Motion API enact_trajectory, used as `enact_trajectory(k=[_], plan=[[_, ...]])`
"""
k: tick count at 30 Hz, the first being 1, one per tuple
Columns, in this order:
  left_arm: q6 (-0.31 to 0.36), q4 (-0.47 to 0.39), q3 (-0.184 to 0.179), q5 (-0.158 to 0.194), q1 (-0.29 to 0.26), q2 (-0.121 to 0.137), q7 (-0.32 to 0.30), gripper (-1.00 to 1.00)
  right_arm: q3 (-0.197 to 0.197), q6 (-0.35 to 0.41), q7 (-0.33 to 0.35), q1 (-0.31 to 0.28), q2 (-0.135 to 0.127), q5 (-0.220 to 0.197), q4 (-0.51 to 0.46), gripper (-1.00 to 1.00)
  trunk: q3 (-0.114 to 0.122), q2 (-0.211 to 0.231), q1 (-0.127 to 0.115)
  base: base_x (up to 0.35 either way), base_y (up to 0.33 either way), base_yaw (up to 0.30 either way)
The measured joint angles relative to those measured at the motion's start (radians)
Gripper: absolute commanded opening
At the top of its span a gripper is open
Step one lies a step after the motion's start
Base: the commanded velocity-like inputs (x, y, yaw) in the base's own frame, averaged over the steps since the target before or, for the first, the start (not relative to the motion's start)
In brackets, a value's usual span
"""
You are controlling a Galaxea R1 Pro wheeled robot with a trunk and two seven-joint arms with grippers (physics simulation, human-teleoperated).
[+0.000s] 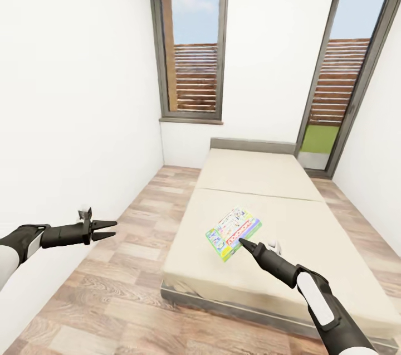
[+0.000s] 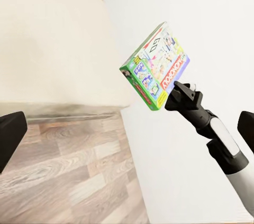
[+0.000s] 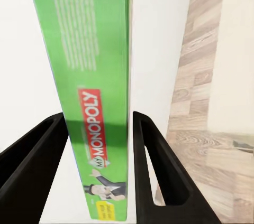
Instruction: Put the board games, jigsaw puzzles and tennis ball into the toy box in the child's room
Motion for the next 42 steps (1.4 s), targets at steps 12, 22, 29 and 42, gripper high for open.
enact_trajectory(k=[12, 22, 29, 42], plan=[[0.009, 0.0, -0.001, 0.0, 0.0, 0.0, 0.0, 1.0, 0.005, 0.0, 0.0, 0.0, -0.001, 0.014, 0.0, -1.0, 0.046, 0.084, -0.046, -0.12, -0.106, 0.269], [0.005, 0.0, -0.001, 0.0, 0.0, 0.0, 0.0, 1.0, 0.005, 0.0, 0.0, 0.0, 0.001, 0.024, -0.002, -1.0, 0.085, 0.154, -0.084, -0.254, -0.228, 0.268], [-0.003, -0.001, -0.001, 0.0, 0.0, 0.0, 0.0, 1.0, 0.006, 0.0, 0.0, 0.0, 0.001, 0.027, -0.002, -1.0, 0.099, 0.176, -0.096, -0.257, -0.243, 0.269], [-0.008, -0.001, 0.002, 0.01, 0.0, 0.009, 0.0, 1.0, 0.006, -0.001, 0.0, 0.0, 0.0, 0.024, -0.002, -1.0, 0.109, 0.175, -0.097, -0.083, -0.093, 0.268]])
